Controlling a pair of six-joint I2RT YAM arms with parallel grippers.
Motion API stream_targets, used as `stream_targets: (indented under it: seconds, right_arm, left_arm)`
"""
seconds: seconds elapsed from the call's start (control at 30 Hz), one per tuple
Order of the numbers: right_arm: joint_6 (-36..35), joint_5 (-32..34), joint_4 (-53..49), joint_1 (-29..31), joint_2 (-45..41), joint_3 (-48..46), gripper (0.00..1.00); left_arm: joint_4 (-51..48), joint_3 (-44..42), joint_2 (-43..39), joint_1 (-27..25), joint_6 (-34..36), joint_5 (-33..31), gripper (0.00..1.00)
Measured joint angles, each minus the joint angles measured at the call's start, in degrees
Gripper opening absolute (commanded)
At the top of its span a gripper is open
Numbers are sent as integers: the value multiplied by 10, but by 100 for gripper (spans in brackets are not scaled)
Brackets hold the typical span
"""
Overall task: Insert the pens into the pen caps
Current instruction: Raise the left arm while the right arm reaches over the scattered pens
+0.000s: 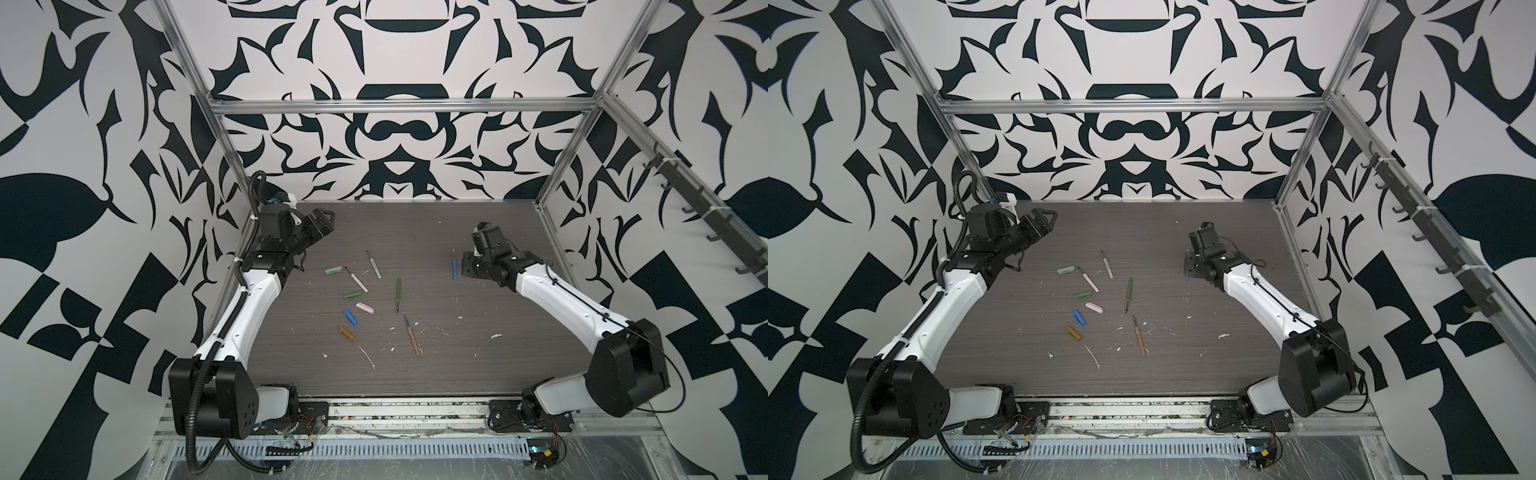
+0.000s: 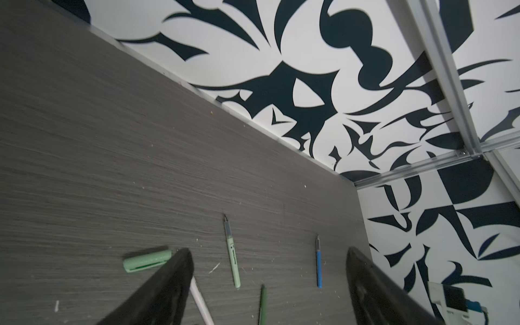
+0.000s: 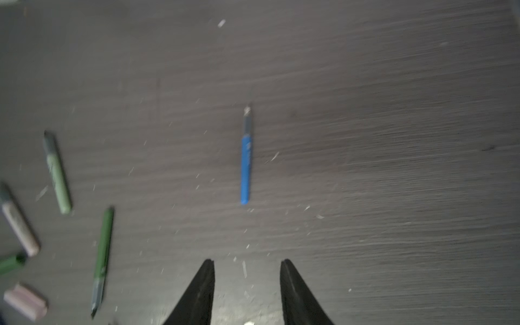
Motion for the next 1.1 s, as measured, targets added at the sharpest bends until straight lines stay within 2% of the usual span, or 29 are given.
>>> stream_targets:
  seconds: [0.27, 0.5, 0.8, 1.1]
  right_arm:
    - [-43, -3, -53, 151, 123, 105, 9]
    - [-75, -9, -75, 236, 262, 221, 10]
    - [-90, -23, -76, 248, 369, 363, 10]
    - [-89, -24, -83, 248, 389, 385, 11]
  left_arm:
    - [41, -60, 6, -5, -96, 103, 86]
    - [59, -64, -14, -3, -124, 120, 86]
    - [55, -68, -50, 16, -119, 97, 88]
    - [44, -68, -49, 17, -113, 91, 89]
